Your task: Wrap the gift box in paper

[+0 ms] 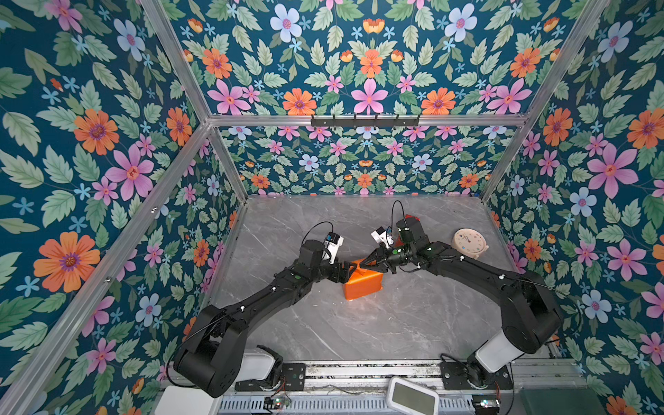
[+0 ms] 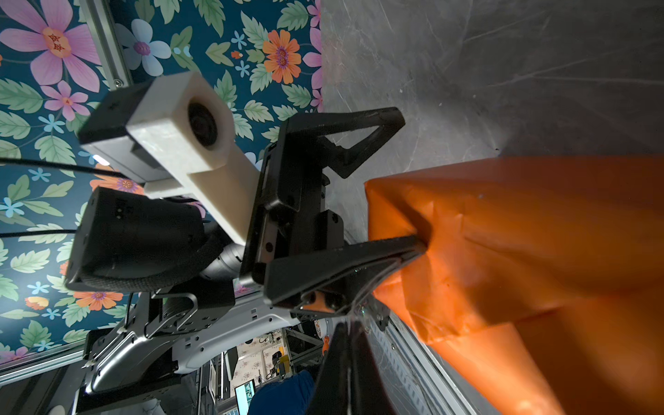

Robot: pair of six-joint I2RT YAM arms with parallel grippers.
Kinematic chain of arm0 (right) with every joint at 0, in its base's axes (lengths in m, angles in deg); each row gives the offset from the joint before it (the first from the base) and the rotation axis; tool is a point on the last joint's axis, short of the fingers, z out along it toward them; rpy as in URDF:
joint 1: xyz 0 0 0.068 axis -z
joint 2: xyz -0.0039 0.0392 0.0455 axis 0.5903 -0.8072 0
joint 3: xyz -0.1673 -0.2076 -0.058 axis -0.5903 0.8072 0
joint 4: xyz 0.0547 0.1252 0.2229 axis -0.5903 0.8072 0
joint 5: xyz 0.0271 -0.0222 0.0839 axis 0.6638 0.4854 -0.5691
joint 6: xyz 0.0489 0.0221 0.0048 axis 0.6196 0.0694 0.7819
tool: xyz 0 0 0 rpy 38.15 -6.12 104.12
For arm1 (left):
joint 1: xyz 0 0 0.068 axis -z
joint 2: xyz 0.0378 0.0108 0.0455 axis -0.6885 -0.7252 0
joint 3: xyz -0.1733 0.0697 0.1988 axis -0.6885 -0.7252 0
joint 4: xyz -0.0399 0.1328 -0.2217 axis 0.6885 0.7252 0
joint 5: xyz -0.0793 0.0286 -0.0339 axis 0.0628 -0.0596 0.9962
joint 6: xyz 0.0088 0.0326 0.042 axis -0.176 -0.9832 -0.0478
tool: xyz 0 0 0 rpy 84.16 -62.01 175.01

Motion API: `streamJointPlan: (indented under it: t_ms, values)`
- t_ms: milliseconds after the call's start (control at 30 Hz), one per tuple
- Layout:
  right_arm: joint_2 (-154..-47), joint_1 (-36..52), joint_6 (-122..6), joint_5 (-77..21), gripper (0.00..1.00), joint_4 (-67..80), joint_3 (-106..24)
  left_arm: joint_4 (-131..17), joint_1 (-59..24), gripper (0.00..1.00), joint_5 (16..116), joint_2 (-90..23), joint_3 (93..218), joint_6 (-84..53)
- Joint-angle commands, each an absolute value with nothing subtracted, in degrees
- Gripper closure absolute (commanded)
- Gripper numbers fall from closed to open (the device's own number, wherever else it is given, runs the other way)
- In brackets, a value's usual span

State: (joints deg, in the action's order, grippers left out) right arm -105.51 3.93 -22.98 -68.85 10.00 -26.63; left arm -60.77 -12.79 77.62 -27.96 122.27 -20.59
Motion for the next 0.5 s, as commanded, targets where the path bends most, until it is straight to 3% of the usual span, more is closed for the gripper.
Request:
streamJointPlan:
  t_ms: [0, 467]
  values:
    - [-106.2, 3.9, -22.1, -70.2, 1.0, 7.7, -27.2, -53.4, -12.7, 0.15, 76.8, -28.4, 121.8, -23.0]
    - [-107.2, 3.1, -19.8, -70.9, 1.0, 3.9, -25.3, -53.4, -12.7, 0.15, 76.8, -28.7, 121.9, -23.1]
